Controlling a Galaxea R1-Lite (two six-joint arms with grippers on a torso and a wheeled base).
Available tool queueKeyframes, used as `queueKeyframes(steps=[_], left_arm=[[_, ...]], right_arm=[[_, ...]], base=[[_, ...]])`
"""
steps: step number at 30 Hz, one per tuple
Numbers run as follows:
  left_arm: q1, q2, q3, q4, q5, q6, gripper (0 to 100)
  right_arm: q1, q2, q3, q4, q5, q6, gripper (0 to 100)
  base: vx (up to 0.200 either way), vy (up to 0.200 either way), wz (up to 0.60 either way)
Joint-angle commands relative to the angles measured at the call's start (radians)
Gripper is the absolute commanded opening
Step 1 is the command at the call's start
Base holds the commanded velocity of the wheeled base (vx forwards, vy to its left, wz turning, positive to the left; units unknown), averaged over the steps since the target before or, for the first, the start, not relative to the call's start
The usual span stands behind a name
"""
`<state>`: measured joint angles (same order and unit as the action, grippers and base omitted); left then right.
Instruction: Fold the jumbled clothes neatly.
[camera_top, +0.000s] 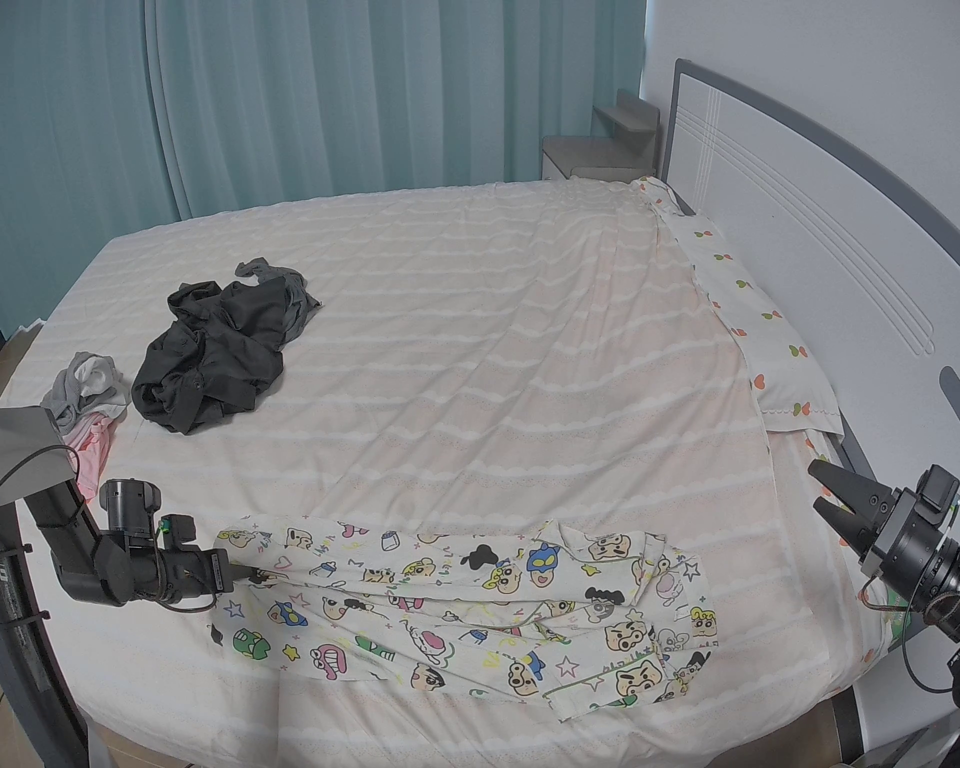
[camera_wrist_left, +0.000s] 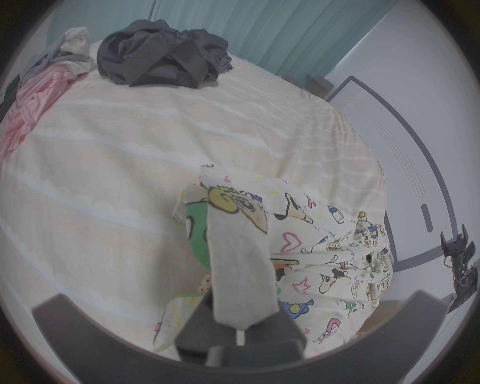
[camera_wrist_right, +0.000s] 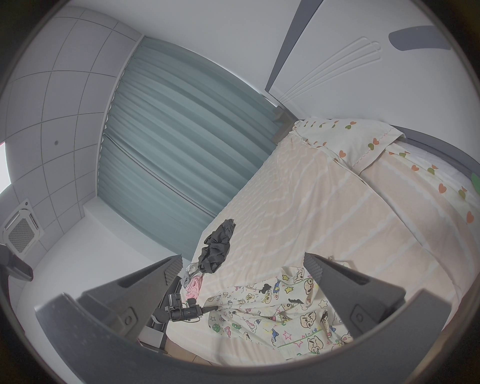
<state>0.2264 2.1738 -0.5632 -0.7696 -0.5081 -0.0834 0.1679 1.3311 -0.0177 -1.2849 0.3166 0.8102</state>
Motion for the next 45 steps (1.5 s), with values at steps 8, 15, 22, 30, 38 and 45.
queueKeyframes(steps=[8,15,22,30,38,45], left_arm=[[0.096,-0.074,-0.004,0.058,0.000,0.063,0],[0.125,-0.101,-0.023,0.111,-0.012,0.065,0],[0.188,-0.115,-0.061,0.167,-0.049,0.079,0],[0.249,-0.126,-0.122,0.240,-0.087,0.079,0],[0.209,-0.226,-0.133,0.351,-0.099,0.067,0],[0.028,-0.402,-0.133,0.463,-0.078,-0.052,0]], right_arm=[[0.001,-0.006,0.018,-0.002,-0.001,0.000,100],[0.001,-0.004,0.018,-0.001,-0.001,0.000,100],[-0.001,-0.004,0.018,-0.004,-0.001,0.000,100],[-0.004,-0.006,0.018,-0.010,-0.001,0.000,100],[-0.010,-0.015,0.018,-0.011,-0.001,0.000,100],[-0.028,-0.006,0.018,-0.011,0.002,0.001,100]], base=[[0.000,0.000,0.00],[0.000,0.000,0.00],[0.000,0.000,0.00],[0.000,0.000,0.00],[0.000,0.000,0.00],[0.000,0.000,0.00]])
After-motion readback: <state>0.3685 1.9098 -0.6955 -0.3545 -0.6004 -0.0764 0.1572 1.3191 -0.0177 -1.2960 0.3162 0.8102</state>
